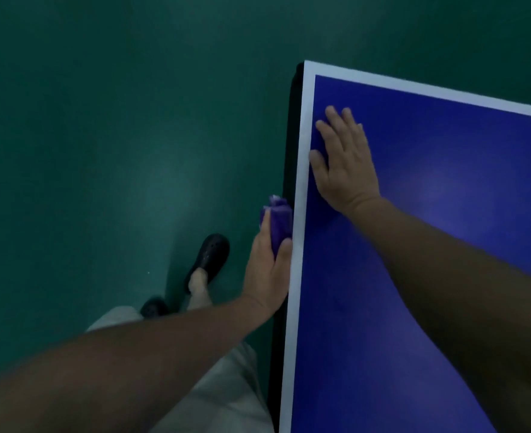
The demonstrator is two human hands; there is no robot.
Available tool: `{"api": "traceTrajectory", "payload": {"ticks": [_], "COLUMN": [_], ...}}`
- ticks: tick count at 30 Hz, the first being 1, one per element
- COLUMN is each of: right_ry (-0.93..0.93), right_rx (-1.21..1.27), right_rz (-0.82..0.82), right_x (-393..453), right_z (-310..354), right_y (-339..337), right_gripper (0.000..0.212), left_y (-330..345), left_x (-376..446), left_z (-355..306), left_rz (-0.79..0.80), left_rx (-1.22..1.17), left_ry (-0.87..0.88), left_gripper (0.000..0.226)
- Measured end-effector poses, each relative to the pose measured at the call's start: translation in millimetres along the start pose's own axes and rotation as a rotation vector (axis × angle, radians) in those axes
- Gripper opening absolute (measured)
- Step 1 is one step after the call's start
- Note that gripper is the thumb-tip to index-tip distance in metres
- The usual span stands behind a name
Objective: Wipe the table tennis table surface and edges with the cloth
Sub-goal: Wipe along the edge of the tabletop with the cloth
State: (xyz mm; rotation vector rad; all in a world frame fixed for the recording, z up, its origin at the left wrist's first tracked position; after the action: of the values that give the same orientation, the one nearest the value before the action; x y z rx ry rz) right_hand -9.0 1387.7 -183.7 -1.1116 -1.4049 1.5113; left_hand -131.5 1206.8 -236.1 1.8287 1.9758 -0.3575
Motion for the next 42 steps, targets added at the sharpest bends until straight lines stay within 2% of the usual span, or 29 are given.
{"api": "traceTrajectory", "payload": {"ticks": [4,11,14,19,24,29,33,37,40,42], "right_ry": [0.074,0.065,0.063,0.069,0.086,0.297,0.553,0.992,1.1,1.131], "right_rx": [0.037,0.026,0.029,0.038,0.049,0.142,0.122,0.079,0.075,0.075], "right_rz": [0.026,0.02,0.004,0.013,-0.009,-0.172,-0.166,-0.124,-0.117,-0.094], "right_x": [24,24,23,23,22,60,101,105,102,100], "right_z": [0,-1,0,-1,1,-3,-28,-44,-33,-31], "right_y": [7,3,3,3,3,-9,-16,-8,1,5], "right_gripper": [0.058,0.058,0.057,0.057,0.053,0.022,0.016,0.03,0.045,0.056], "left_y": [5,13,13,12,9,12,13,6,-11,-11], "left_x": [14,148,179,148,117,184,243,252,254,278], "left_z": [-5,-79,-98,-86,-69,-98,-132,-147,-155,-165], "left_rz": [-0.023,-0.133,-0.153,-0.149,-0.099,-0.14,-0.142,0.021,0.17,0.254], "left_rx": [-0.04,0.005,-0.007,-0.04,-0.072,-0.057,-0.064,-0.135,0.008,0.136], "left_ry": [-0.067,0.019,0.018,0.028,-0.038,-0.116,-0.148,-0.219,-0.161,-0.108], "left_gripper": [0.07,0.068,0.067,0.064,0.066,0.054,0.058,0.058,0.066,0.062]}}
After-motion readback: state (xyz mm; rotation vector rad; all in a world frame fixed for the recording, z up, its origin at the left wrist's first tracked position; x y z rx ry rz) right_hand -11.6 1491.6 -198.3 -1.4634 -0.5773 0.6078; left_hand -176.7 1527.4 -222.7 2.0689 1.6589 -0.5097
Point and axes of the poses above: each hand's wrist, its own x-axis towards the middle knuckle, its own y-axis out of the palm, z = x × y, the point moved 4 cm from there along x, towards the middle knuckle, and after that the axes turned 13 degrees about -x, right-handed, at the moved point
